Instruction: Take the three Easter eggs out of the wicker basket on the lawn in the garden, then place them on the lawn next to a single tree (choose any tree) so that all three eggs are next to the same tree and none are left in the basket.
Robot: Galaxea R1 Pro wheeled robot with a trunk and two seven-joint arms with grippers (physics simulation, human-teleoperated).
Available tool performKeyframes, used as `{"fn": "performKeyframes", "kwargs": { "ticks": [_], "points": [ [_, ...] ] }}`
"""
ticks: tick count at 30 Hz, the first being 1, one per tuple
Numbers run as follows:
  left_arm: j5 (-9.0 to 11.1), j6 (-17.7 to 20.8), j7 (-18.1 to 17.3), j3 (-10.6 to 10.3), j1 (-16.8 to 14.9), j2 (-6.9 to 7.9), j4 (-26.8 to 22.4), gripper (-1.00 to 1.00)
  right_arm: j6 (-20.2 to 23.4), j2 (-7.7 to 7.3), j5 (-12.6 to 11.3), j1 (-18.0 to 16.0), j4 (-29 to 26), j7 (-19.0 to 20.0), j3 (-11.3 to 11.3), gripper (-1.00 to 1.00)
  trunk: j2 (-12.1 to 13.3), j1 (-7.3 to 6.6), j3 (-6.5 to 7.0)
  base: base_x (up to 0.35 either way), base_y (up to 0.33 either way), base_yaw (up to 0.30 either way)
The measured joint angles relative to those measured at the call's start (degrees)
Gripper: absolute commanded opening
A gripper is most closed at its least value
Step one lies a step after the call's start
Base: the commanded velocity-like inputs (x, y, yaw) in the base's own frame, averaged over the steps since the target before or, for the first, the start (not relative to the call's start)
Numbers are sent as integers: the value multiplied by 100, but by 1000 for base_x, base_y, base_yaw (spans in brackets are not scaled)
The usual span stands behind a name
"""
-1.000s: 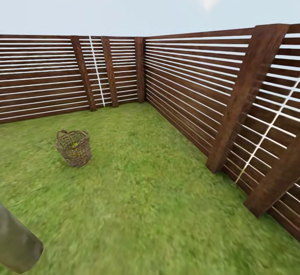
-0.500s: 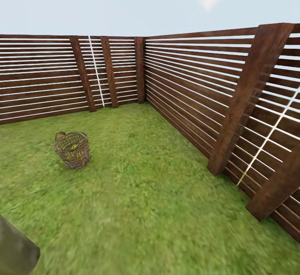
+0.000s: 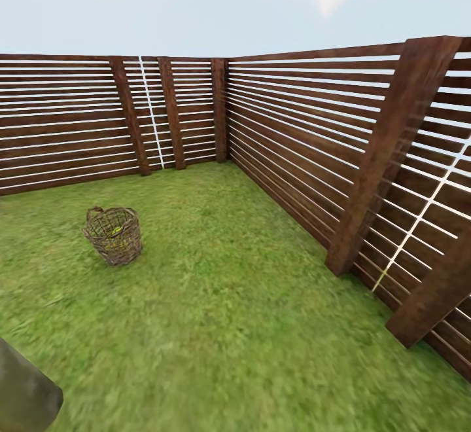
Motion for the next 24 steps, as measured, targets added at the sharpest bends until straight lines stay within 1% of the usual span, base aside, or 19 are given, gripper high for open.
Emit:
{"fn": "performKeyframes", "kwargs": {
  "ticks": [5, 20, 24],
  "points": [
    [0, 0, 0, 0, 0, 0, 0, 100, -5, 0, 0, 0, 0, 0, 0, 100, 0, 0, 0, 0, 0, 87],
    [0, 0, 3, 0, 0, 0, 0, 100, -7, 17, 8, 0, 0, 0, 8, 100, 0, 0, 0, 0, 0, 277],
    [0, 0, 4, 0, 0, 0, 0, 100, -7, 17, 8, 0, 0, 0, 8, 100, 0, 0, 0, 30, 0, 120]
  ]
}}
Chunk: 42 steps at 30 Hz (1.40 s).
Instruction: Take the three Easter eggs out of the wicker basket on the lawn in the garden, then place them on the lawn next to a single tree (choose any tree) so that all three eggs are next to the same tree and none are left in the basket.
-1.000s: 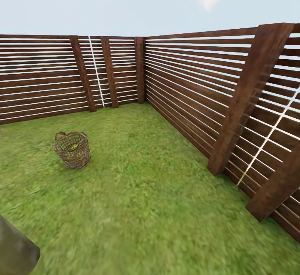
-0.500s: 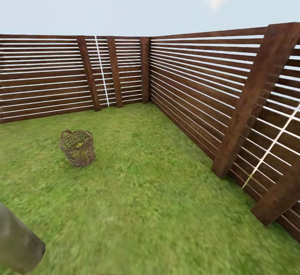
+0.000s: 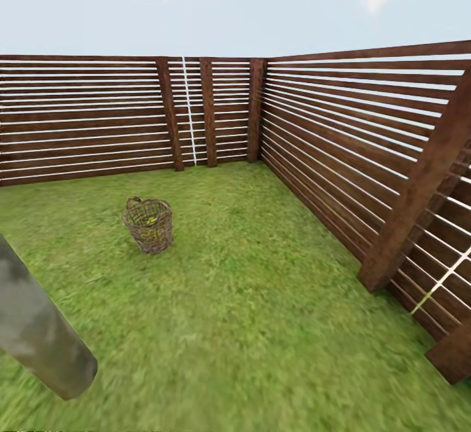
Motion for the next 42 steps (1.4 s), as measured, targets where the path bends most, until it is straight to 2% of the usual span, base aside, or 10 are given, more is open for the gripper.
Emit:
{"fn": "performKeyframes", "kwargs": {
  "ticks": [42],
  "points": [
    [0, 0, 40, 0, 0, -8, 0, 100, 5, 0, 0, 0, 0, 0, 0, 100, 0, -3, 0, 330, 0, 5]
  ]
}}
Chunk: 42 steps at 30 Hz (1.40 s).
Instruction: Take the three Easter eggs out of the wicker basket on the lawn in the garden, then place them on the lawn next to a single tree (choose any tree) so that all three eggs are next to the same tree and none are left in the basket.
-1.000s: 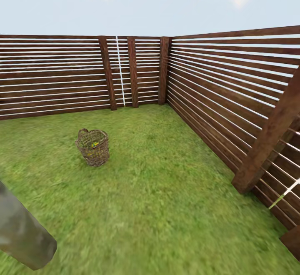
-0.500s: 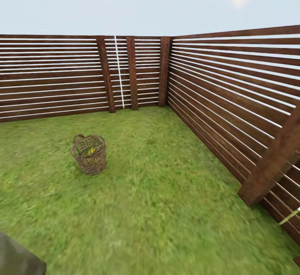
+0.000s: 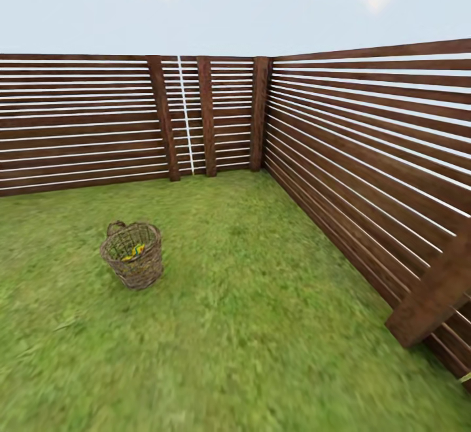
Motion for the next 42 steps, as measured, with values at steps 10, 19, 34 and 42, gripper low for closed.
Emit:
{"fn": "performKeyframes", "kwargs": {
  "ticks": [10, 19, 34, 42],
  "points": [
    [0, 0, 0, 0, 0, 0, 0, 100, -3, -1, 0, 0, 0, 0, 0, 100, 0, 0, 0, 340, 0, 166],
    [7, 0, 6, 0, -4, 13, -6, 100, -18, -18, -22, 0, -37, -19, -33, 100, 0, 0, 0, 340, 0, 193],
    [6, 22, -4, 103, -58, 59, -944, 100, -337, 2, -51, -35, -860, -18, -48, 100, 1, 4, 1, 120, 0, 15],
    [1, -4, -5, 149, -65, 18, -1104, 100, -318, -8, -23, -38, -1008, 34, 2, 100, 1, 4, 1, 0, 0, 0]
  ]
}}
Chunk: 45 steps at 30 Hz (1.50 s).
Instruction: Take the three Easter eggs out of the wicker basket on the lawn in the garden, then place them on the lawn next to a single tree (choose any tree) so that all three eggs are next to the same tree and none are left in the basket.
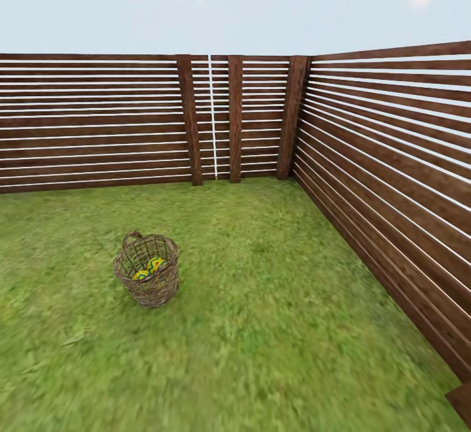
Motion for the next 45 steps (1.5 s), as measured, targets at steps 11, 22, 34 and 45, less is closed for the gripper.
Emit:
{"fn": "performKeyframes", "kwargs": {
  "ticks": [11, 22, 34, 45],
  "points": [
    [-2, -3, -26, 2, 0, -2, 20, 100, -12, -14, 18, 3, 0, -2, 6, 100, 0, -3, 0, 162, -138, 0],
    [4, 4, -25, -5, 1, 1, 15, 100, -20, 7, 31, 3, 6, -2, 14, 100, 0, -4, 0, 336, -11, 0],
    [7, 4, -25, -5, 0, 9, 15, 100, -21, 7, 31, 2, 11, -2, 9, 100, 0, -4, 0, 341, 0, 0],
    [7, 4, -26, -5, 0, 10, 15, 100, -21, 17, 35, 2, 14, -2, 14, 100, 0, -4, 0, 341, 0, 0]
  ]
}}
